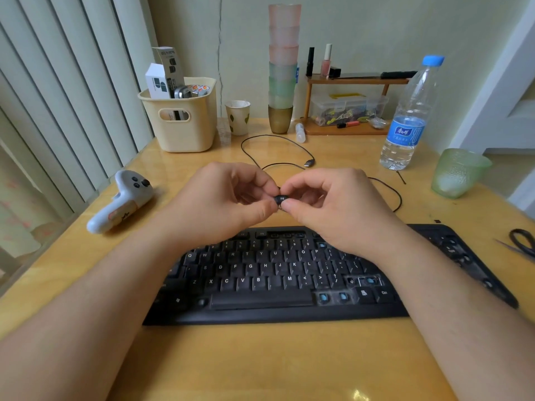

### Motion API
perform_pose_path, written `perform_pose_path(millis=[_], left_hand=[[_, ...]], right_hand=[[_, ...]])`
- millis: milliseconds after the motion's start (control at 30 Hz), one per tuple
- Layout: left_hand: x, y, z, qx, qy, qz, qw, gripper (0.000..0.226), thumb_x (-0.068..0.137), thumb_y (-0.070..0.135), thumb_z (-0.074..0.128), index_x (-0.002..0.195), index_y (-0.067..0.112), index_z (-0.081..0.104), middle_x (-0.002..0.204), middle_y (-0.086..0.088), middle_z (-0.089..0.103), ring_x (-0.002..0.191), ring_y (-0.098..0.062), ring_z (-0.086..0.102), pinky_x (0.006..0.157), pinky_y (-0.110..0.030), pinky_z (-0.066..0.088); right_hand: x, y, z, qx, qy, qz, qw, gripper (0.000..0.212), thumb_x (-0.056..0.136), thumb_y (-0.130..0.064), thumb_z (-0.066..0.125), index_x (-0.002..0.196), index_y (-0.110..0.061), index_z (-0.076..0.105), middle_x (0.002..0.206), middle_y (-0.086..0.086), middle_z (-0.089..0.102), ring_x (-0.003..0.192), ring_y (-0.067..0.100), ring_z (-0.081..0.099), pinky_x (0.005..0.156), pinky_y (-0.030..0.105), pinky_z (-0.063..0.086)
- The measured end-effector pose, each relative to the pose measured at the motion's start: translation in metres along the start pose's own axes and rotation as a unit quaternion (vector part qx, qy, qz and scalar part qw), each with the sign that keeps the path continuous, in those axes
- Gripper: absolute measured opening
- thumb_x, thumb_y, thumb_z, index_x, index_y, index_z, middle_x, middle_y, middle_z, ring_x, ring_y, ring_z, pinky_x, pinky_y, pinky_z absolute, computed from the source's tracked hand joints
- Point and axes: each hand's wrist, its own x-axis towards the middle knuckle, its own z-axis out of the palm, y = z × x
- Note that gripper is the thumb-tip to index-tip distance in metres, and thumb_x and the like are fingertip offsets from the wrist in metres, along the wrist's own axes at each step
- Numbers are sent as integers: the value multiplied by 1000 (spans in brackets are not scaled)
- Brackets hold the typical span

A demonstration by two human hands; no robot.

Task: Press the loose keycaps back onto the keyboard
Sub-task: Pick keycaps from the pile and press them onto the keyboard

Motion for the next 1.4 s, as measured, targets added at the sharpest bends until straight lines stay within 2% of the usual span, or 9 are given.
perform_pose_path(millis=[133, 200, 400, 567, 867, 1033, 1267, 1333, 1400], left_hand=[[1, -3, -3, -21, -7, -21, 1000, 4, 90, 18, 80, 91, 19, 77, 79, 4, 76, 69, -7, 64, 67, -25, 52], [2, -5, -7, 1, -29, -26, 999, 4, 90, 22, 80, 93, 21, 77, 83, 2, 77, 73, -11, 66, 71, -31, 54], [6, -28, -39, 224, -57, -61, 971, 12, 91, 42, 75, 102, 37, 74, 94, 17, 74, 91, 5, 66, 89, -25, 55], [9, -37, -27, 237, -122, -57, 962, 10, 93, 46, 72, 98, 38, 76, 91, 18, 72, 90, 6, 62, 80, -22, 49], [12, -39, -18, 222, -129, -38, 966, 13, 94, 44, 71, 99, 34, 78, 88, 20, 72, 89, 5, 63, 80, -19, 49], [11, -38, -15, 225, -131, -31, 965, 15, 94, 45, 71, 100, 34, 78, 90, 19, 72, 90, 3, 64, 83, -22, 50], [12, -35, -10, 230, -124, -34, 965, 15, 94, 44, 70, 99, 32, 77, 87, 20, 68, 91, -4, 64, 79, -22, 48], [12, -34, -7, 216, -115, -43, 969, 15, 92, 47, 71, 97, 34, 76, 85, 20, 68, 88, -2, 63, 72, -16, 45], [11, -33, -5, 199, -104, -53, 973, 17, 90, 51, 73, 92, 35, 76, 83, 19, 69, 85, 4, 61, 69, -11, 44]], right_hand=[[5, -6, 6, -71, 5, -76, 995, 6, 84, -25, 81, 85, -31, 79, 76, -15, 67, 75, 8, 62, 67, 23, 52], [9, -10, 6, -112, -25, -77, 990, 2, 85, -27, 79, 84, -29, 78, 74, -15, 66, 76, 5, 60, 68, 29, 53], [30, -13, -9, -104, -183, 79, 974, 7, 83, -33, 84, 78, -33, 79, 75, -15, 73, 69, 1, 62, 68, 26, 51], [35, -14, 2, -63, -269, 156, 948, 6, 82, -26, 87, 78, -27, 82, 78, -11, 76, 77, 5, 67, 72, 25, 48], [45, -19, 13, -106, -292, 187, 932, 7, 79, -30, 89, 77, -30, 81, 81, -11, 76, 88, 14, 69, 83, 39, 58], [48, -20, 10, -95, -294, 201, 929, 7, 79, -25, 89, 77, -26, 82, 76, -13, 76, 87, 9, 69, 80, 30, 50], [49, -23, 17, -125, -285, 222, 924, 11, 78, -23, 90, 73, -25, 80, 84, -6, 76, 91, 15, 69, 87, 38, 55], [50, -27, 17, -140, -287, 224, 921, 11, 79, -21, 89, 73, -23, 79, 84, -4, 75, 90, 16, 68, 84, 37, 56], [52, -29, 18, -148, -297, 232, 914, 11, 81, -18, 86, 75, -18, 77, 76, -4, 71, 75, 14, 65, 68, 29, 53]])
